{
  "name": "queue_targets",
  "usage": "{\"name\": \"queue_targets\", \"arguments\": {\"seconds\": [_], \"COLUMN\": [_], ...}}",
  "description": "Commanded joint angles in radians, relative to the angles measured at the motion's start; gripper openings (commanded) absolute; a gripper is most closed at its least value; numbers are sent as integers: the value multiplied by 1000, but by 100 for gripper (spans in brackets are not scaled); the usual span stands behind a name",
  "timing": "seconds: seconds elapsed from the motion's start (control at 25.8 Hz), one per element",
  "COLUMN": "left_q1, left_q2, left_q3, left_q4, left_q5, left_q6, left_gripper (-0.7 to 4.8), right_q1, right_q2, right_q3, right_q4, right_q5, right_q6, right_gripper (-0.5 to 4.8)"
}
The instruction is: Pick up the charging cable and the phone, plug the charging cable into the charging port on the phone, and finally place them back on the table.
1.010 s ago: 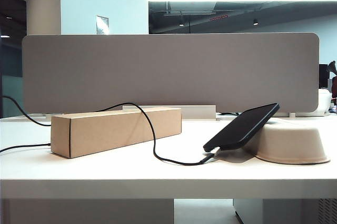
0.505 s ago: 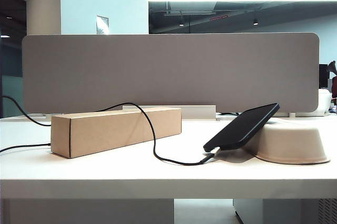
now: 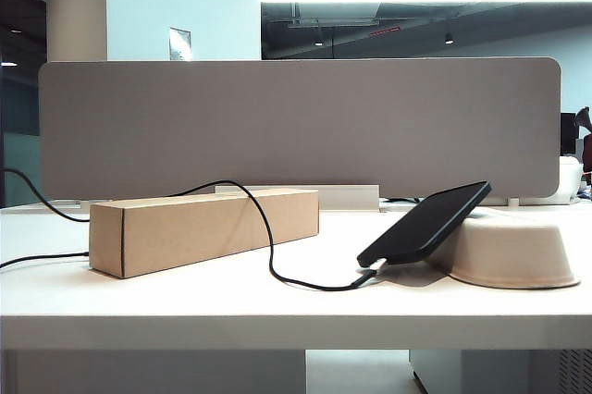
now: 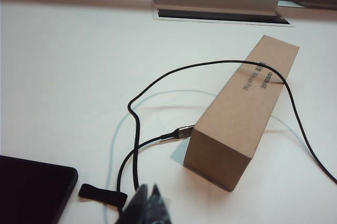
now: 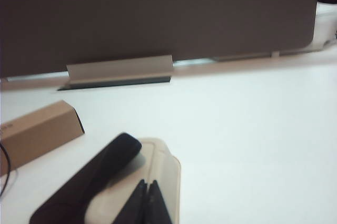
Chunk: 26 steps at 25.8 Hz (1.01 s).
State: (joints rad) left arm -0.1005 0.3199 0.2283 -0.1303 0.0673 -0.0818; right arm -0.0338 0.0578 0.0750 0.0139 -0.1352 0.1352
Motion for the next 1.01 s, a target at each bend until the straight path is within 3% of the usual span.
{"name": "queue_targets", "arguments": {"seconds": [0.04,0.62,1.01], "left_q1": [2,2,2], "left_q2": [0,0,0], "left_q3": [3,3,3], "left_q4": [12,12,12], "left_q5": [0,0,0], "left_q6": [-1,-1,-1], "left_gripper": [-6,-6,-6], "right_q1": [2,4,8], "right_q2": [-30,-58,-58], "right_q3": [-45,-75,-75], "right_q4": [71,-98,-108], "right_q5": [-2,15,87], "right_q6": [-5,-117,-115], "right_gripper": [-5,-5,-5]}}
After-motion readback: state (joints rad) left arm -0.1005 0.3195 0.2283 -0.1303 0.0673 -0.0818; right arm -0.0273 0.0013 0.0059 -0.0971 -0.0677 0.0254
